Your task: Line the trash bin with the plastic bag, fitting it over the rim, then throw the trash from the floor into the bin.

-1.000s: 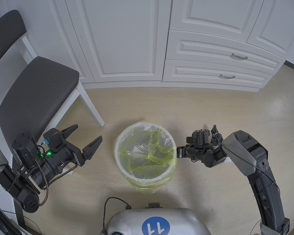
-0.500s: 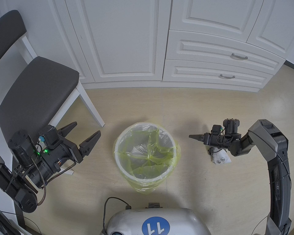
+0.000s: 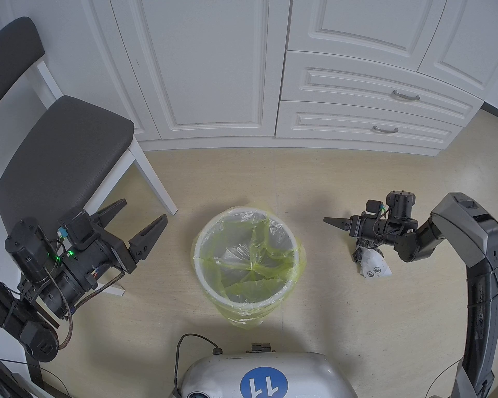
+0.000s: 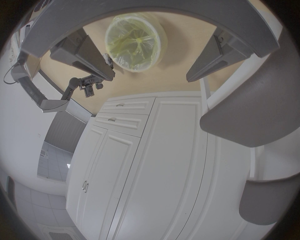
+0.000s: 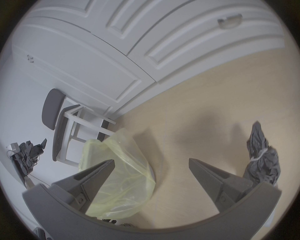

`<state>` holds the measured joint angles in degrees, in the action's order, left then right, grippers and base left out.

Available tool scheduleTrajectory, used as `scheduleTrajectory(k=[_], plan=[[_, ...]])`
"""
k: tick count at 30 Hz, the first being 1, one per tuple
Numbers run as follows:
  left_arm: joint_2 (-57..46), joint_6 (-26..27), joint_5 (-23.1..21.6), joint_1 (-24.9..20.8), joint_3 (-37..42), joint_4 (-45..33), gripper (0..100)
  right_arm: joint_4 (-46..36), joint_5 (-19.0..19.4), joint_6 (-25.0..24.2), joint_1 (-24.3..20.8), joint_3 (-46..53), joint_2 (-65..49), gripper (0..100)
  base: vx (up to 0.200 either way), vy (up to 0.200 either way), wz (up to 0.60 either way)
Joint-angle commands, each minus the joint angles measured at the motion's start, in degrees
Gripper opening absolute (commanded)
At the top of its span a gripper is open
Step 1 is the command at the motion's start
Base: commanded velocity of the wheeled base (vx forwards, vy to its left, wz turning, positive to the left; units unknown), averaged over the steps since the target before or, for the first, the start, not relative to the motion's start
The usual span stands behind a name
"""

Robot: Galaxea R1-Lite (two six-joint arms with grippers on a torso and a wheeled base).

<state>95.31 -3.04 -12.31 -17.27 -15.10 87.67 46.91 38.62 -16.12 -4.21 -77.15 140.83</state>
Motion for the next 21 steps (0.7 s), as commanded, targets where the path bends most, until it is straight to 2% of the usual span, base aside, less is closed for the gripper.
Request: scheduleTrajectory(k=[1,2,3,5,7,8,10,11,12,13,15,17,21], plan=[[-8.6,0.4,0.2,-1.8,0.4,0.0,100,0.1,-11.5,5.7,-6.5,12.7,-19.9,100,0.0,0.0,0.0],[-8.7,0.5,0.2,-1.8,0.4,0.0,100,0.1,-11.8,5.9,-6.7,12.9,-20.2,100,0.0,0.0,0.0],[-9.6,2.9,0.4,-1.7,0.3,0.0,100,0.6,-17.7,9.0,-8.4,15.5,-23.5,100,0.0,0.0,0.0],[-9.6,7.9,1.3,-0.9,-0.1,-0.7,100,1.0,-25.0,13.3,-9.9,18.1,-26.2,100,0.0,0.0,0.0],[-9.0,10.9,3.3,-0.4,-0.3,-0.8,100,2.0,-28.9,15.7,-10.7,19.9,-27.3,100,0.0,0.0,0.0],[-8.2,15.5,8.2,0.2,-0.9,-0.8,100,6.1,-34.7,18.5,-11.9,24.0,-28.6,100,0.0,0.0,0.0],[-7.0,19.6,15.2,0.3,-2.6,-0.8,100,13.6,-39.0,20.7,-12.8,29.4,-30.0,100,0.0,0.0,0.0],[-6.5,20.9,19.0,0.3,-3.9,-0.8,100,18.6,-40.2,21.8,-13.2,32.2,-30.4,100,0.0,0.0,0.0],[-6.5,21.1,19.5,0.3,-4.1,-0.7,100,19.3,-40.3,22.0,-13.3,32.6,-30.5,100,0.0,0.0,0.0],[-7.2,21.8,24.9,0.3,-5.9,-0.8,100,28.1,-40.9,24.4,-13.9,37.4,-31.6,100,0.0,0.0,0.0],[-7.6,21.9,27.3,0.4,-7.1,-0.8,100,34.4,-40.9,27.2,-14.1,41.1,-32.7,100,0.0,0.0,0.0],[-8.6,22.0,27.5,1.0,-7.6,-0.4,100,38.2,-41.3,30.4,-14.3,43.1,-34.0,100,0.0,0.0,0.0],[-11.5,22.0,27.3,1.8,-7.7,-0.8,100,40.5,-42.5,35.0,-14.3,44.0,-34.9,100,0.0,0.0,0.0]])
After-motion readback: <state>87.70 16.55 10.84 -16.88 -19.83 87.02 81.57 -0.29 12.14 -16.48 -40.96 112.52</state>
